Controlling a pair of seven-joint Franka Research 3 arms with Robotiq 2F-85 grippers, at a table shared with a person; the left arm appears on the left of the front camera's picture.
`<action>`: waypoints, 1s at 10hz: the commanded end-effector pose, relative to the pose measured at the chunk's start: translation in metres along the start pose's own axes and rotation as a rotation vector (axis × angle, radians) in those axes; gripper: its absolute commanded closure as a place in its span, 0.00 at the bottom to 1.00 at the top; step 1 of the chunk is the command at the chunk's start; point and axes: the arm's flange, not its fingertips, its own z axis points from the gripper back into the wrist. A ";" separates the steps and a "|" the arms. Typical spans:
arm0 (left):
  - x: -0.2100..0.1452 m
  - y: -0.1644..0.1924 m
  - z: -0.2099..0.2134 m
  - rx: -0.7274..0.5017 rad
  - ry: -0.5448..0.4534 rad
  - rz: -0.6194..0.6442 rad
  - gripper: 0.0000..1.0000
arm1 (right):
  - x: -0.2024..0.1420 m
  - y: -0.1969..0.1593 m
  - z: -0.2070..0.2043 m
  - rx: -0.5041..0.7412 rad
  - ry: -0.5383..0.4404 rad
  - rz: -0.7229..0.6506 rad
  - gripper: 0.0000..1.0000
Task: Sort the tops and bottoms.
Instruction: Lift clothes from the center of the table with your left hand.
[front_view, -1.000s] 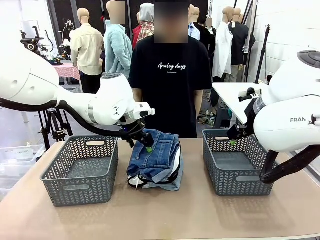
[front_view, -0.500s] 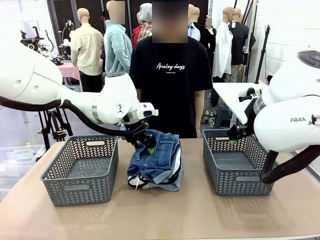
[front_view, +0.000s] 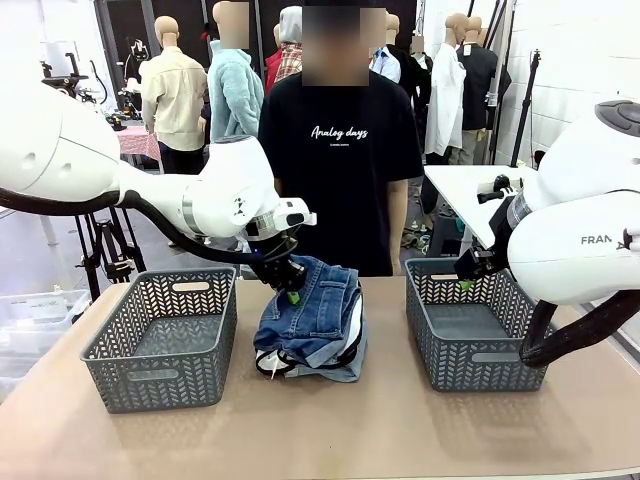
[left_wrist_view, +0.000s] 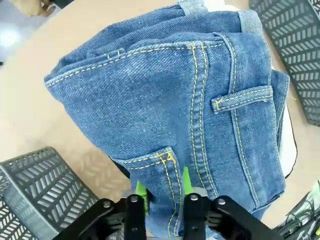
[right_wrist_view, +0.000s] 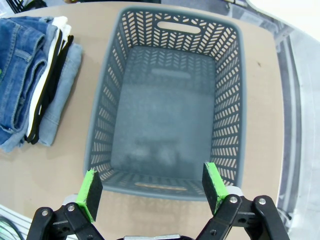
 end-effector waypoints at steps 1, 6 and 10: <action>-0.002 -0.003 0.005 0.001 0.022 0.017 1.00 | -0.001 -0.001 -0.001 -0.001 0.007 0.002 0.00; 0.011 -0.002 0.061 0.041 -0.088 0.015 1.00 | -0.001 -0.001 -0.001 -0.001 0.007 0.002 0.00; 0.034 0.009 0.142 0.067 -0.209 -0.041 1.00 | -0.001 -0.001 -0.001 -0.001 0.007 0.002 0.00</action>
